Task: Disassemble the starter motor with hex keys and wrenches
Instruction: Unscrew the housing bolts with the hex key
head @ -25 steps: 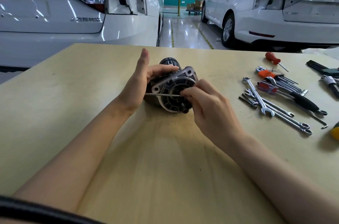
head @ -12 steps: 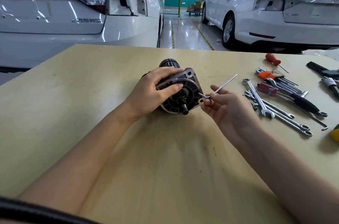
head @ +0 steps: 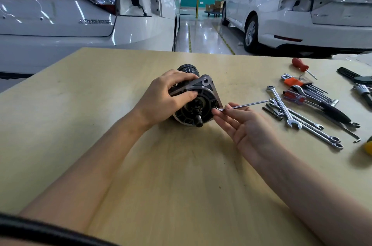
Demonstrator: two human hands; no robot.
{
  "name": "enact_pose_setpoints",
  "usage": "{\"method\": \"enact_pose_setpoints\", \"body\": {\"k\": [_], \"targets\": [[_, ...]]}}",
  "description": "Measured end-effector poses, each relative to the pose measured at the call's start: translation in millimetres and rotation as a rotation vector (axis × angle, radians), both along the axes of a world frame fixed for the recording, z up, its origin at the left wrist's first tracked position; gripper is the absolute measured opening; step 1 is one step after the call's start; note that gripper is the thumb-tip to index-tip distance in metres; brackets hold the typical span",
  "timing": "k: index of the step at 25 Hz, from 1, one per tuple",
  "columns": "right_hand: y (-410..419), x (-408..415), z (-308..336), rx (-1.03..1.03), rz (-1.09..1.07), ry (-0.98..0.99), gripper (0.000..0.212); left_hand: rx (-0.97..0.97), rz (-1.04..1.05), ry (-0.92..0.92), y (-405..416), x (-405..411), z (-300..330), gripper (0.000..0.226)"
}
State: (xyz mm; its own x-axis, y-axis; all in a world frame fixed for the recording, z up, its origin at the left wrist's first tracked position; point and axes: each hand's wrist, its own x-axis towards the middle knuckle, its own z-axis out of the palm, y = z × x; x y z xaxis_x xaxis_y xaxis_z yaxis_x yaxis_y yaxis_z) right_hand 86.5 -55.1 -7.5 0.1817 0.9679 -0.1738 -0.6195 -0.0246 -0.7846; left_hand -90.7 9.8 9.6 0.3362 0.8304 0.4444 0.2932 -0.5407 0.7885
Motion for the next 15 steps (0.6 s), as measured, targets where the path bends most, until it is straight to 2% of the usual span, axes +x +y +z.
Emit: {"method": "enact_pose_setpoints", "body": {"k": [15], "targets": [[-2.4,-1.8,3.6,-0.021,0.005,0.029,0.011,0.004,0.019,0.001,-1.3,0.4,-0.3,0.032]]}}
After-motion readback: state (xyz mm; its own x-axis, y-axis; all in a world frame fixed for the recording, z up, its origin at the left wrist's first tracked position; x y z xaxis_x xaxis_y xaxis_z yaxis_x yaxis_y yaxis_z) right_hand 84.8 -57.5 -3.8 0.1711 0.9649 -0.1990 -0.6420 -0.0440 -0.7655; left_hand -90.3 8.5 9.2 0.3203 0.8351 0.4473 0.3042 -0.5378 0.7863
